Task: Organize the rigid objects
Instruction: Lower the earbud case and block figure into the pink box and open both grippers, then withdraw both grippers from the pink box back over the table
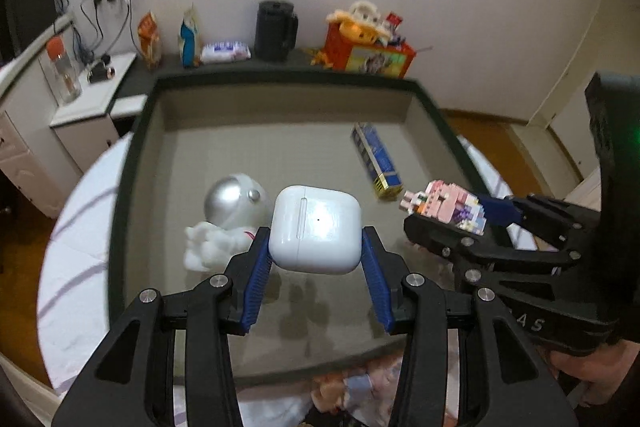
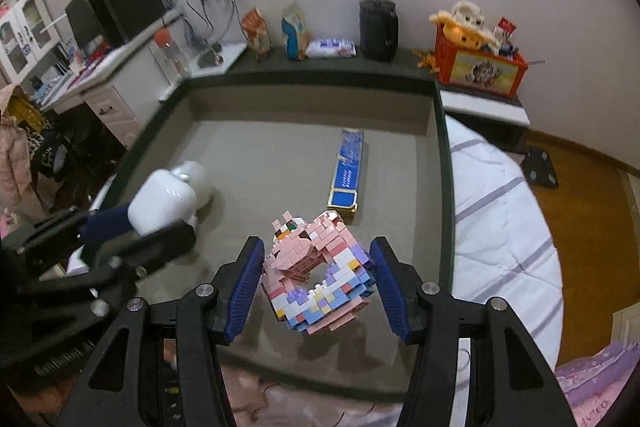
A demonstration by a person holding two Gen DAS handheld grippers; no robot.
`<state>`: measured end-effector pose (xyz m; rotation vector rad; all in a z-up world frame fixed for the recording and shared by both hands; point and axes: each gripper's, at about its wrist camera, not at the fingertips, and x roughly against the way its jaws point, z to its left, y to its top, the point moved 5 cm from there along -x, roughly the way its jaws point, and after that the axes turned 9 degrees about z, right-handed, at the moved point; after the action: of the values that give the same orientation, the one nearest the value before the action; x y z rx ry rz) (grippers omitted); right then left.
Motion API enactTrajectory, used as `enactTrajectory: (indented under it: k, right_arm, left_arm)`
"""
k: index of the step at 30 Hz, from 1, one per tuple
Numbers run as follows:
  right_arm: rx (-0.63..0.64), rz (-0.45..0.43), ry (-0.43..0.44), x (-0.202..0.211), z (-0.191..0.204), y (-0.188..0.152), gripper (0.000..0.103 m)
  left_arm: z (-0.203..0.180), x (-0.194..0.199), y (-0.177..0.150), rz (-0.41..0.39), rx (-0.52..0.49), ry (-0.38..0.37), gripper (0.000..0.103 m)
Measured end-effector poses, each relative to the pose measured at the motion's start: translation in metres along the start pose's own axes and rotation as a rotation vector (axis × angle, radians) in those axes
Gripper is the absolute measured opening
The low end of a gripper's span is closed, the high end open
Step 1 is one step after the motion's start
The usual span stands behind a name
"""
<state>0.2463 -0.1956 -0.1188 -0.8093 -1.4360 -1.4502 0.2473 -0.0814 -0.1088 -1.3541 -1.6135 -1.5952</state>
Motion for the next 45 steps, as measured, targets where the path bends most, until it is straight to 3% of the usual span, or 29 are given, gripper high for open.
enactTrajectory:
  k: [5,8,11,13,14,18,23,31,37,45]
  right_arm:
    - [0.018,0.023,-0.031,-0.015,-0.003,0.002,0.057]
    - [0.036,0.025,-0.050,-0.016,-0.002,0.002,0.059]
    - [0.032,0.001,-0.049,-0.010,-0.003,0.001,0.074]
    - [0.025,-0.022,-0.046,-0.002,-0.002,-0.001,0.082]
    - [0.020,-0.028,-0.036,0.002,-0.001,-0.003,0.083]
    - [0.010,-0.052,-0.033,0.015,0.004,-0.007,0.084]
    - [-0.034,-0.107,0.036,0.049,0.011,-0.022,0.085]
    - [-0.056,-0.236,0.087,0.115,0.034,-0.068,0.085]
    - [-0.096,-0.303,0.064,0.151,0.037,-0.112,0.085]
    - [-0.120,-0.317,0.002,0.167,0.035,-0.172,0.085]
  left_arm:
    - [0.001,-0.020,-0.003,0.034,-0.003,0.059,0.048]
    - [0.006,-0.018,-0.005,0.032,0.000,0.119,0.060]
    - [0.014,-0.007,-0.007,0.004,0.010,0.146,0.075]
    - [0.021,0.007,-0.010,-0.030,0.023,0.176,0.098]
    - [0.023,0.016,-0.013,-0.054,0.029,0.177,0.103]
    - [0.030,0.047,-0.021,-0.113,0.051,0.205,0.103]
    - [0.035,0.089,-0.042,-0.189,0.072,0.229,0.103]
    - [0.035,0.134,-0.086,-0.234,0.086,0.219,0.103]
    - [0.036,0.159,-0.124,-0.266,0.122,0.218,0.103]
    - [0.029,0.170,-0.175,-0.266,0.140,0.229,0.103]
